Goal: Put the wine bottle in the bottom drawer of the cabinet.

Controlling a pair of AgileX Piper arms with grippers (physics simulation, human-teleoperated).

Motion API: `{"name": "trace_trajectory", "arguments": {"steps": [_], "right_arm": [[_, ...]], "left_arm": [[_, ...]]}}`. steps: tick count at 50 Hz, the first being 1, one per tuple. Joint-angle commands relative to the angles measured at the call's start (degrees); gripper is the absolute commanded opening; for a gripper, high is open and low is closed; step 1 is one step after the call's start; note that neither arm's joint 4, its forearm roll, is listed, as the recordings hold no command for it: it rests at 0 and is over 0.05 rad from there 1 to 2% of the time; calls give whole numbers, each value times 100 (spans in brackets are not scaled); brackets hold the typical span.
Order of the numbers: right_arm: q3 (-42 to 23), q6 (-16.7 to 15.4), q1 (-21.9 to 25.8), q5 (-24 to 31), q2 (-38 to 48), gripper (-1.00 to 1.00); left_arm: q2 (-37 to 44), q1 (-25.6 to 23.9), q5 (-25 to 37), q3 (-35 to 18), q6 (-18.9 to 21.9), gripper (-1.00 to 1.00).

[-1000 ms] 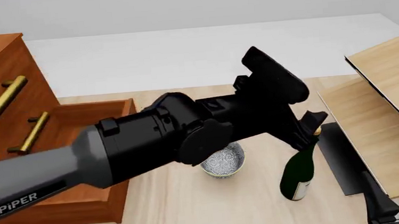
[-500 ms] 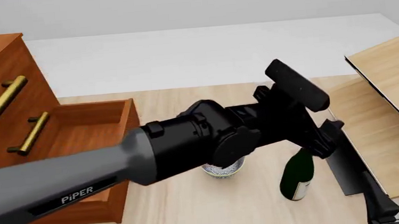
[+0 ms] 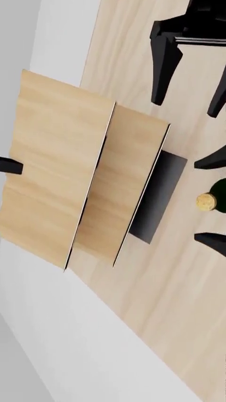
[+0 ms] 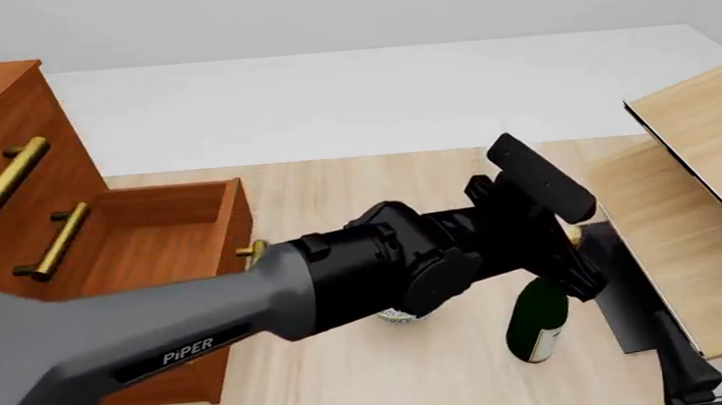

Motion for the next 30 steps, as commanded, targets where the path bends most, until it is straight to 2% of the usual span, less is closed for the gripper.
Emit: {"name": "trace_trajectory", "arguments": {"steps": [1, 30], "right_arm": [[0, -12, 5, 34, -10, 100], [1, -41, -2, 20, 44, 100]], "left_arm": [[102, 2, -215, 149, -14, 100], [331, 15, -552, 404, -174, 100]]}}
